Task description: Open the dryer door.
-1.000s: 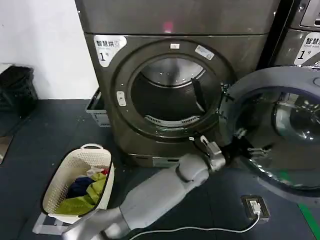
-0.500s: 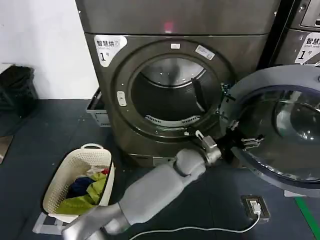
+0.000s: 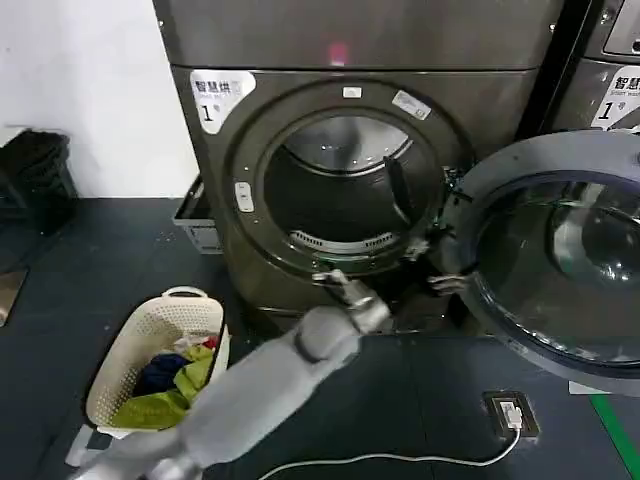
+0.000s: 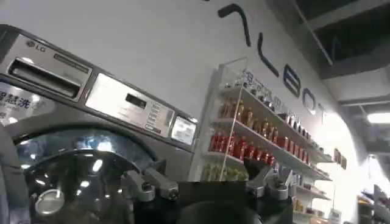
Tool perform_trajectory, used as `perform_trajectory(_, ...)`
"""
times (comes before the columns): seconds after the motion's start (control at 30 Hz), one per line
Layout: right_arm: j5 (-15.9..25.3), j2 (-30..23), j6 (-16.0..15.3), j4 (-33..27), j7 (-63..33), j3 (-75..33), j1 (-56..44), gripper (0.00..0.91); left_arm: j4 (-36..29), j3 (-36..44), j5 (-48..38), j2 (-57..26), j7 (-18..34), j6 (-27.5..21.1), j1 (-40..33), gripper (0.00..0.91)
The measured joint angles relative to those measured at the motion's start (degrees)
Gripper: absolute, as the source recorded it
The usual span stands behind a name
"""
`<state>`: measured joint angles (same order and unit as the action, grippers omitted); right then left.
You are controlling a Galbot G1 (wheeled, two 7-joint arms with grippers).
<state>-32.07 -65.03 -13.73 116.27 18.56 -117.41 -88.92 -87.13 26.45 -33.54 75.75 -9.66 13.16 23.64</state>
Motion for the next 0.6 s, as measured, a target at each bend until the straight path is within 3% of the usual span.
perform_trajectory(0.43, 5.4, 0.8, 0.3, 1.8, -2.9, -2.0, 0.7, 0.907, -16.8, -6.5, 0.9, -22.8, -0.4, -8.7, 7.3, 0.907)
perform_trajectory(0.6, 6.8, 1.0, -0.2, 1.9, -3.6, -1.9, 0.9, 0.907, -21.2, -9.7, 0.4, -32.0, -0.5, -9.7, 9.9, 0.907)
